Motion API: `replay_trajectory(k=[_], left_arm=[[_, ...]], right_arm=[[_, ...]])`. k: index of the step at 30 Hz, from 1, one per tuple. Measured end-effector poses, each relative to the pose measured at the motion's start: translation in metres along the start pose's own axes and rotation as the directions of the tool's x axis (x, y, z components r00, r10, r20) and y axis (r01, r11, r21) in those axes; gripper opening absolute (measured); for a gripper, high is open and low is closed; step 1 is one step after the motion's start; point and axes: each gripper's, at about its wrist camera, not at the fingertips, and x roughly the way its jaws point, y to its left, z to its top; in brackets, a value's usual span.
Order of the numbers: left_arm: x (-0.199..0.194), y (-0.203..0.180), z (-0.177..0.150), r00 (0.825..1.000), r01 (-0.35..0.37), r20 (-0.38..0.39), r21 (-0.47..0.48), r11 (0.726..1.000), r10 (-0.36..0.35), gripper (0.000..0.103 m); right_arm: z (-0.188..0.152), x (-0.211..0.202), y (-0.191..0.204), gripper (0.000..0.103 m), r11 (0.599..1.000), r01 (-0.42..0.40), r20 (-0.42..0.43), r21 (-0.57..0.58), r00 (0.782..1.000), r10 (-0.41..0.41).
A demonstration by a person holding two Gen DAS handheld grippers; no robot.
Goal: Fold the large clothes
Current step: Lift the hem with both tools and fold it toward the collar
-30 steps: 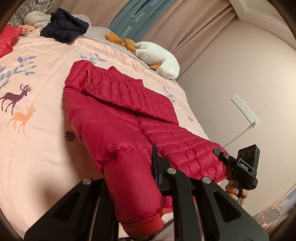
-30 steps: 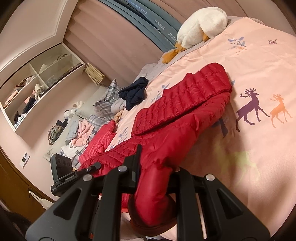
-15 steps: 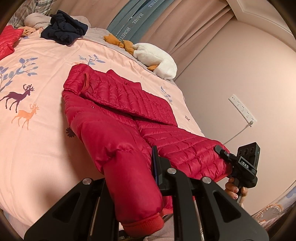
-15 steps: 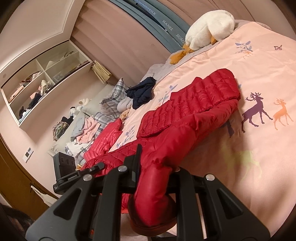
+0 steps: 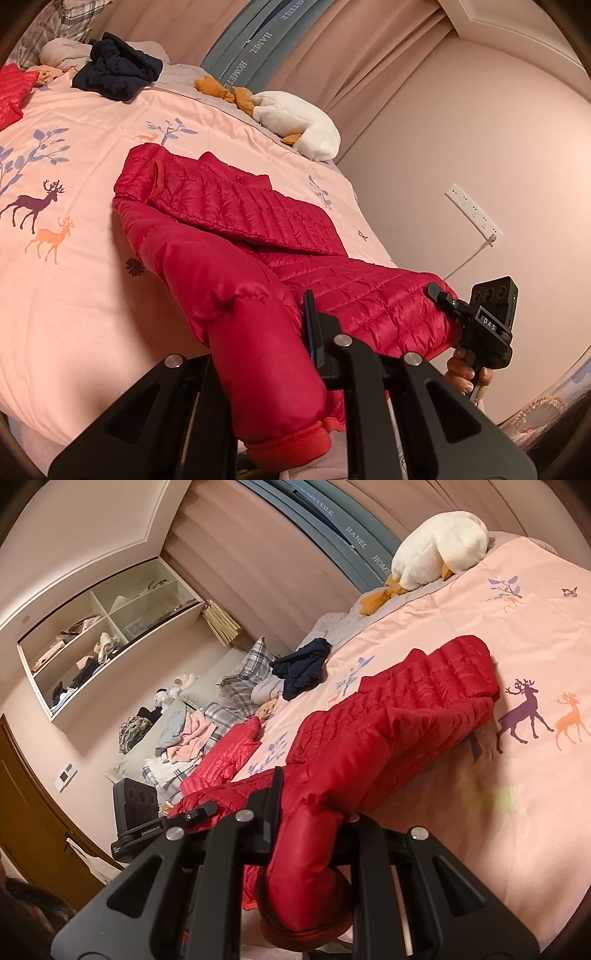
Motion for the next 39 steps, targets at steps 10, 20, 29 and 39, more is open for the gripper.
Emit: replay_trajectory(k=[10, 20, 29, 39], left_arm=[[-0.003, -0.004, 0.005, 1.000, 0.017, 0.010, 0.024, 1.000, -0.017, 0.012], [-0.010, -0.013, 0.011, 0.998, 0.047, 0.031, 0.060, 0.997, -0.049, 0.012], [-0.022, -0.027, 0.017, 0.994, 0.078, 0.061, 0.111, 0.991, -0.086, 0.012], [-0.029, -0.032, 0.021, 0.990, 0.096, 0.086, 0.140, 0.985, -0.109, 0.012]], right_arm=[[0.002, -0.007, 0.008, 0.014, 0.999, -0.044, 0.015, -0.029, 0.999, 0.045], [0.006, -0.016, 0.023, 0.014, 0.993, -0.091, 0.029, -0.073, 0.995, 0.093], [0.011, -0.026, 0.041, 0.014, 0.979, -0.152, 0.046, -0.136, 0.986, 0.160], [0.018, -0.031, 0.039, 0.014, 0.976, -0.174, 0.075, -0.133, 0.980, 0.185]])
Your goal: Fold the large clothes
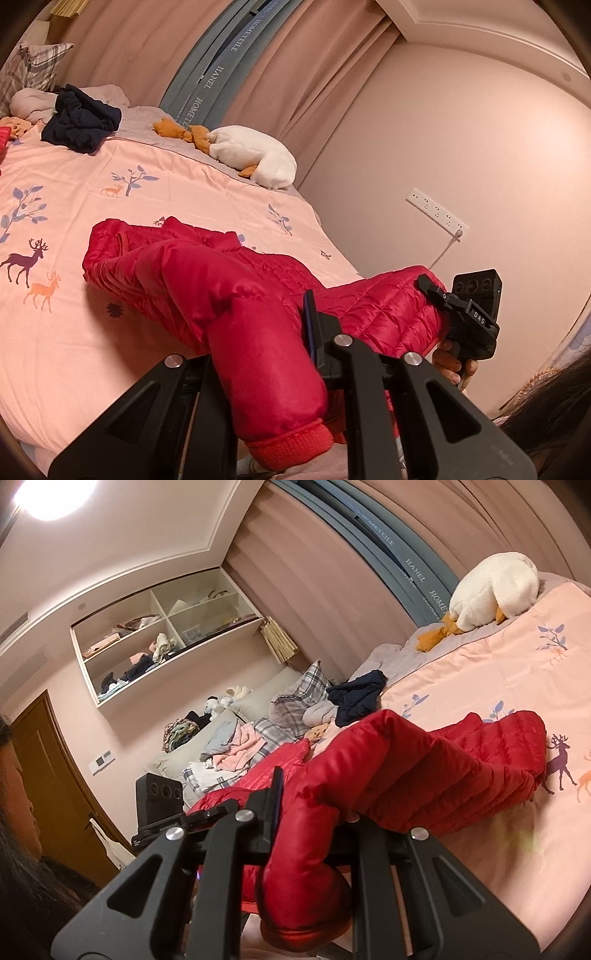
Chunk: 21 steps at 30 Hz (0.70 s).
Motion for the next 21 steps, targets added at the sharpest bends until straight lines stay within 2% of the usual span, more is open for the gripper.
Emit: replay_trajectory(k=[10, 21], left_arm=[[0.008, 0.014, 0.008, 0.998, -0.055, -0.011, -0.030, 0.998, 0.055, 0.012], [0.030, 0.033, 0.031, 0.982, -0.189, -0.002, -0.013, 0.982, 0.189, 0.013]], right_arm=[[0.004, 0.008, -0.027, 0.015, 0.996, 0.064, 0.019, 0.068, 0.998, -0.066], [0.026, 0.032, -0.062, 0.015, 0.982, 0.161, 0.033, 0.099, 0.986, -0.165]])
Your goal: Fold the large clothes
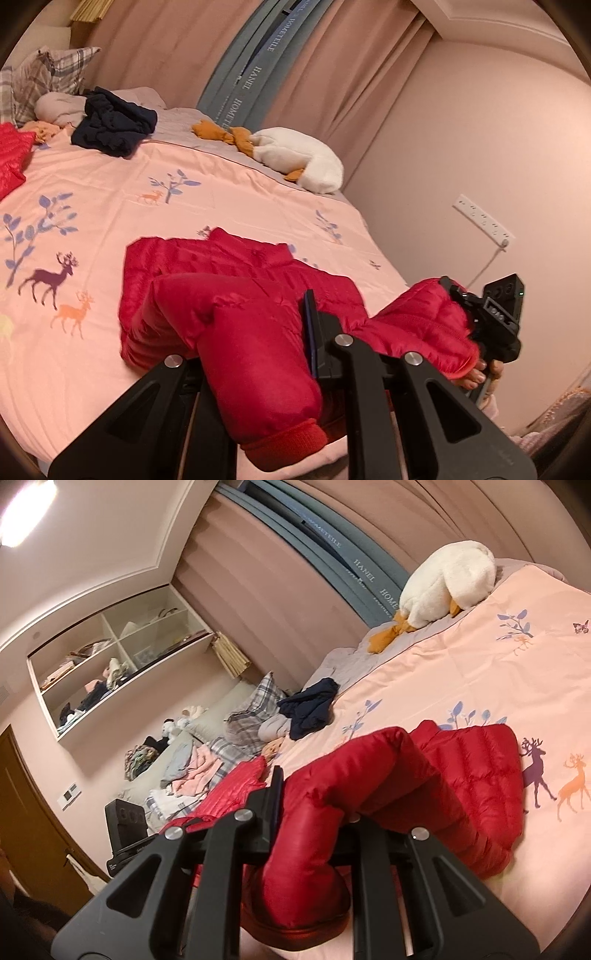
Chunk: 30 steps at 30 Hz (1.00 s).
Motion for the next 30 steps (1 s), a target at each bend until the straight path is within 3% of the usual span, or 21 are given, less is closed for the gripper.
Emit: replay_trajectory(k=[10, 30], left_arm=[[0.029, 0.018, 0.019, 0.996, -0.086, -0.016, 0.012, 0.996, 0.086, 0.013], [0.080, 0.035, 0.033, 0.985, -0.157, -0.064, 0.034, 0.987, 0.159, 0.013]], right_arm=[[0.013, 0.022, -0.025, 0.015, 0.996, 0.086, 0.007, 0.019, 0.996, -0.086], [0.022, 0.059, -0.075, 0.015, 0.977, 0.196, -0.017, 0.084, 0.981, -0.195]])
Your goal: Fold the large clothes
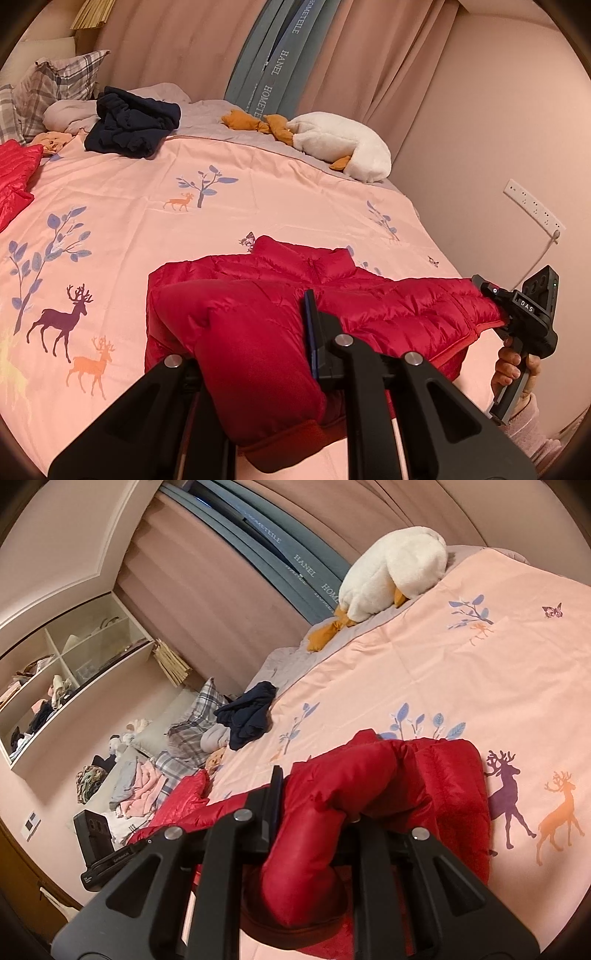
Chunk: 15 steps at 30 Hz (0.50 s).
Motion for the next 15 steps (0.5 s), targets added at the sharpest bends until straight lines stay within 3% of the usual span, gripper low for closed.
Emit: replay_trajectory(k=[15], left_arm=[[0.031, 0.003, 0.005, 0.999, -0.028, -0.044, -0.001, 1.000, 0.028, 0.013]], right_arm=[[0.002, 0.022, -0.021, 0.015, 0.999, 0.035, -0.021, 0.030, 0.999, -0.034]])
